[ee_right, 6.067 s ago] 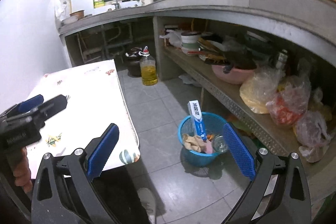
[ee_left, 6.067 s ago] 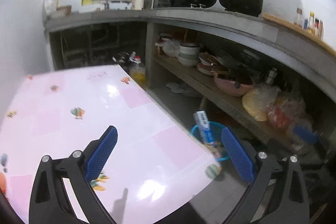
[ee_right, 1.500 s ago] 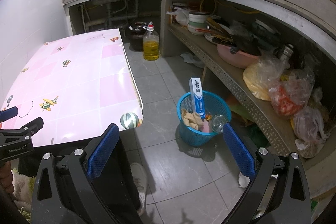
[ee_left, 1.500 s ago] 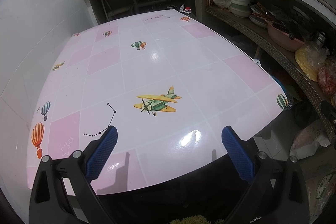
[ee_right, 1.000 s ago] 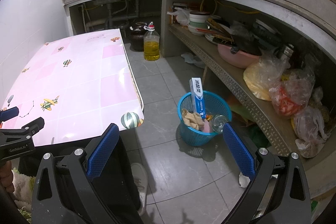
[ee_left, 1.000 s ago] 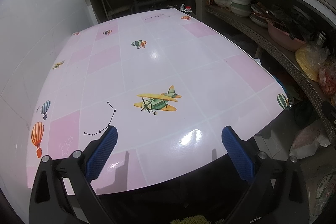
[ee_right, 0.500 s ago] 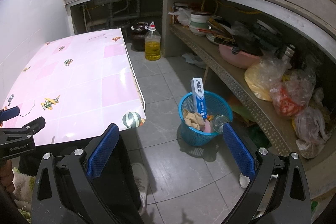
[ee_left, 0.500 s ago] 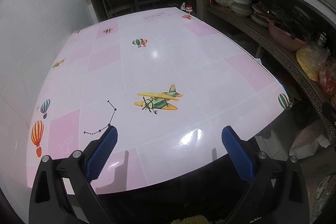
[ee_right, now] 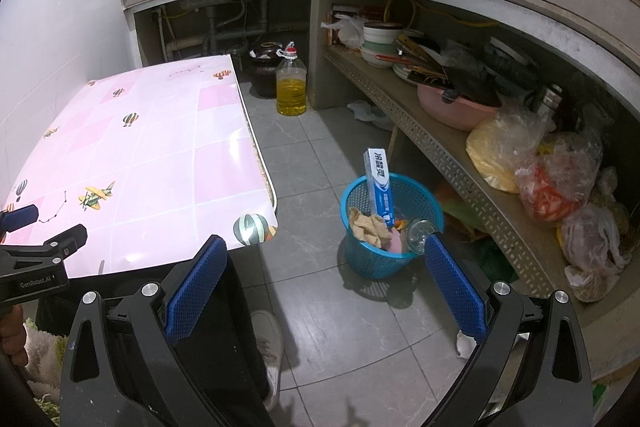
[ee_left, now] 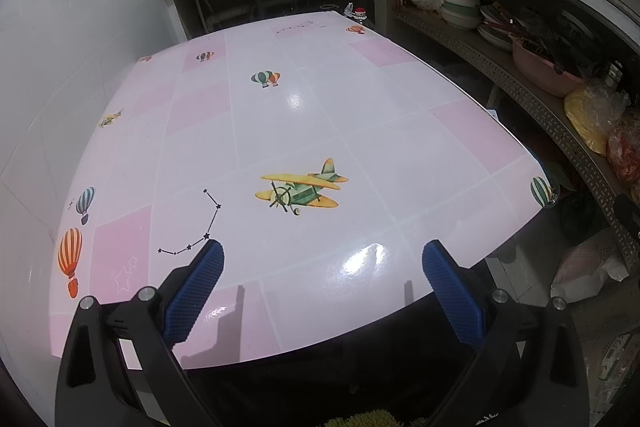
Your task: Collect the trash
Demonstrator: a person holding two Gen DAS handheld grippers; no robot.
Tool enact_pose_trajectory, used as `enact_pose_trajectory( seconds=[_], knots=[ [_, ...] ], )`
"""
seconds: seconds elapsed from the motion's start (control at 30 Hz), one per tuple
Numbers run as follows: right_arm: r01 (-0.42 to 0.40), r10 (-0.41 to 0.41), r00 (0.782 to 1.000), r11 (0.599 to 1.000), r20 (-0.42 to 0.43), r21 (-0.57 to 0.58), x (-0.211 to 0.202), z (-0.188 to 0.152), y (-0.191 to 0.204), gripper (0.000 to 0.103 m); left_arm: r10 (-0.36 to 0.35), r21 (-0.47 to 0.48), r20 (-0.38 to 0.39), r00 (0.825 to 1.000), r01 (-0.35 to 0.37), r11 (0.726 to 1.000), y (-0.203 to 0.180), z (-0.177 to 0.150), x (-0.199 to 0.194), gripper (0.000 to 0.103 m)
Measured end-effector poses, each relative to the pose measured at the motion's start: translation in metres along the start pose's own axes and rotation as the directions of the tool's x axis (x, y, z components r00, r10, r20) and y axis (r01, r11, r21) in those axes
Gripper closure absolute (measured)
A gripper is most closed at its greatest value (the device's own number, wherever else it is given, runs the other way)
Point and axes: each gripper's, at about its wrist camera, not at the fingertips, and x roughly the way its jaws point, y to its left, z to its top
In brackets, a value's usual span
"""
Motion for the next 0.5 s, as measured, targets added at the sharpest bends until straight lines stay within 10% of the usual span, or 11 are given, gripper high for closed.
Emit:
enact_pose_trajectory(
  seconds=[0.5],
  knots=[
    [0.0,0.0,1.0,1.0,0.001,0.001,-0.0003,-0.0002,-0.0002,0.008,-0.008,-0.01,-0.012,1.0,0.008,1.0,0.0002,-0.0007,0.0023,0.006]
  ],
)
